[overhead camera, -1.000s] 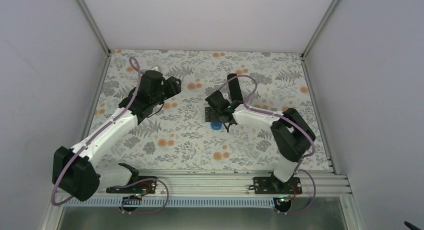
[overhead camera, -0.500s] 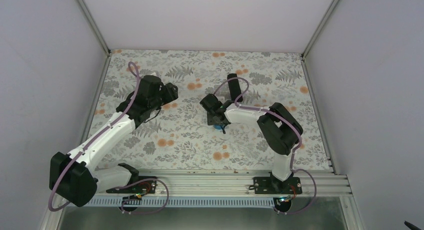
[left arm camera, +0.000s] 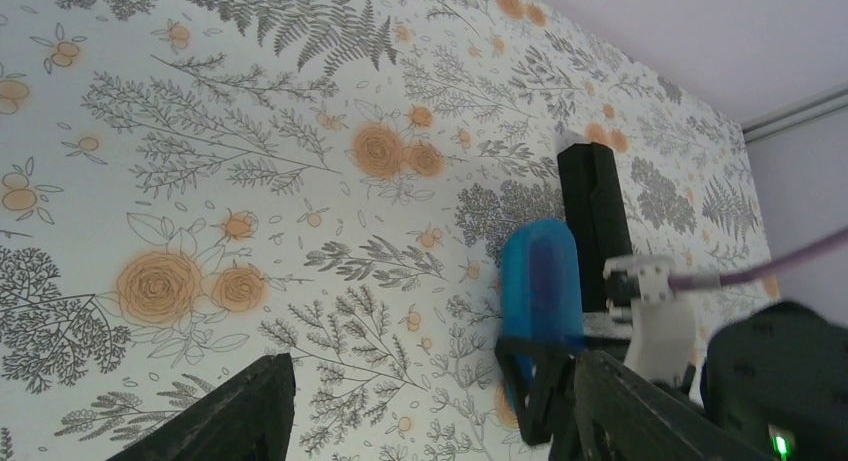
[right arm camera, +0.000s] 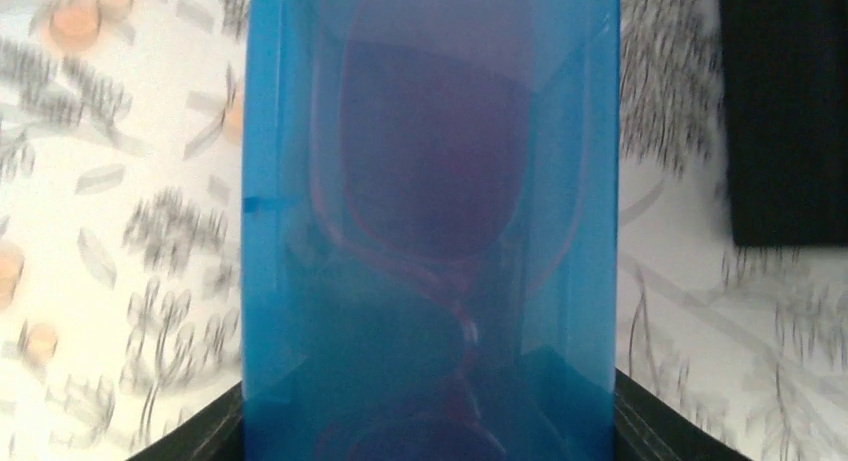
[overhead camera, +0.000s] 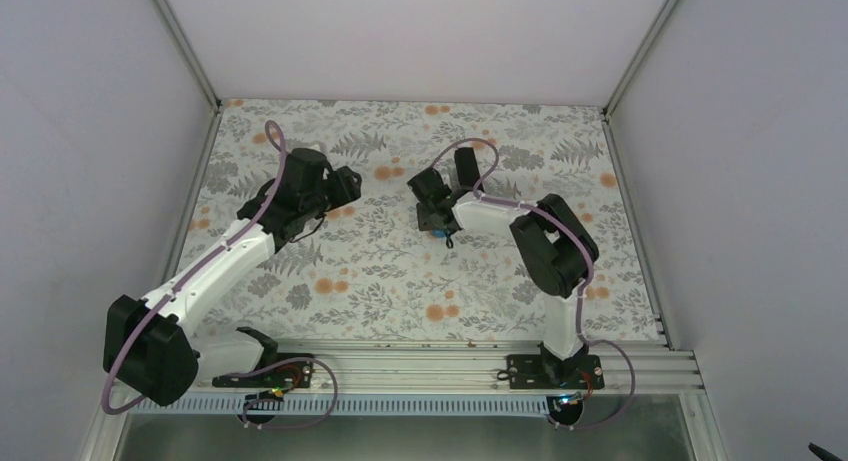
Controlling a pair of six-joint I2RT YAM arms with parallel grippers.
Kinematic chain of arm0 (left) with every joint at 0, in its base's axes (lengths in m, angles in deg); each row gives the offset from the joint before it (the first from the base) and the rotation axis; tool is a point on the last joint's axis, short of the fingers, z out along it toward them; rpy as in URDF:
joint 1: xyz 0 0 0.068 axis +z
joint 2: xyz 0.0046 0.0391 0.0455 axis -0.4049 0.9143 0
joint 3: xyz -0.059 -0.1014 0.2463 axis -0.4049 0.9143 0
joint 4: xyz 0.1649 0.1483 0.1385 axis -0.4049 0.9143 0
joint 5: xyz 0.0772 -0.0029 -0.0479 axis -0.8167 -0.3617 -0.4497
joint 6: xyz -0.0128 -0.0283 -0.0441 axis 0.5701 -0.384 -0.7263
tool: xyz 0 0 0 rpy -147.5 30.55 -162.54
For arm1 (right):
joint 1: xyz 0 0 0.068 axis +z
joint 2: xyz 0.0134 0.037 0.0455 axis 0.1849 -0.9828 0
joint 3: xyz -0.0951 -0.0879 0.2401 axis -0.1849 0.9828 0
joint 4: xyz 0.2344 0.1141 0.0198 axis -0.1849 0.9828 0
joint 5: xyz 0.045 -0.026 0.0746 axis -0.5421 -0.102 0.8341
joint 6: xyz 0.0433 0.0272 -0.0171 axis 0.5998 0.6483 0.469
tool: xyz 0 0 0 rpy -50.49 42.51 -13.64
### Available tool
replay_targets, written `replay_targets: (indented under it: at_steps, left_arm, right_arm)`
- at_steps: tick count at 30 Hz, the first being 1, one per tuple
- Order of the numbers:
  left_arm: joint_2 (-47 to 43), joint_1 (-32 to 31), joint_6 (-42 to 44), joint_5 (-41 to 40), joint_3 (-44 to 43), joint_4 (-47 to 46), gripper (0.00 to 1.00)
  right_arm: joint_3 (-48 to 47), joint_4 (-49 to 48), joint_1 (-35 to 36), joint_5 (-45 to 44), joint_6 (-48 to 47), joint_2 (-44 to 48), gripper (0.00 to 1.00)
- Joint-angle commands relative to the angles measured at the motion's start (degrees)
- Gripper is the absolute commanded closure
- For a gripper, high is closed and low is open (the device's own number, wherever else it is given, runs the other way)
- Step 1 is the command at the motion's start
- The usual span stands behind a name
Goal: Organize the sunglasses
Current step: Move the sunglasses case at the center of the board.
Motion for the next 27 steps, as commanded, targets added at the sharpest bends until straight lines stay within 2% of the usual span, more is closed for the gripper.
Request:
replay_targets:
  at_steps: [1,12,14,18,19,22,27]
  left_arm:
    - [0.49,0.24,1.25,1.39,-1.77,-1.0,0.31]
    - [1.31,0.25,3.66,1.23,-2.31,-0.82,0.3]
    - [1.53,0.25,4.56,0.77,-3.01,-0.27,0.3]
    - [1.25,0.25,6.56,-0.51,-4.91,1.12,0.29]
    - [1.05,0.22,6.99,-1.05,-5.53,1.75,0.26]
    - [-0.45,0.24,9.48,-3.13,-7.3,3.17,0.23]
    - [-3.53,0.25,12.11,-7.18,-10.57,7.5,0.17]
  right_arm:
    - [-4.55,-5.94,-3.57,0.27,-6.85,-4.21,0.4]
    - [-11.19,-8.17,-7.89,0.95,-11.62,-10.02,0.38]
    - [-11.28,-8.47,-7.98,2.75,-12.33,-9.3,0.32]
    - [-10.11,-9.18,-8.0,5.87,-12.4,-5.33,0.08]
    - [-10.0,-9.19,-8.02,6.87,-12.49,-3.98,0.04]
    - [-9.66,-8.57,-8.11,8.85,-13.55,0.29,0.0]
    - [-4.76,-6.88,-8.14,5.91,-11.32,11.28,0.0]
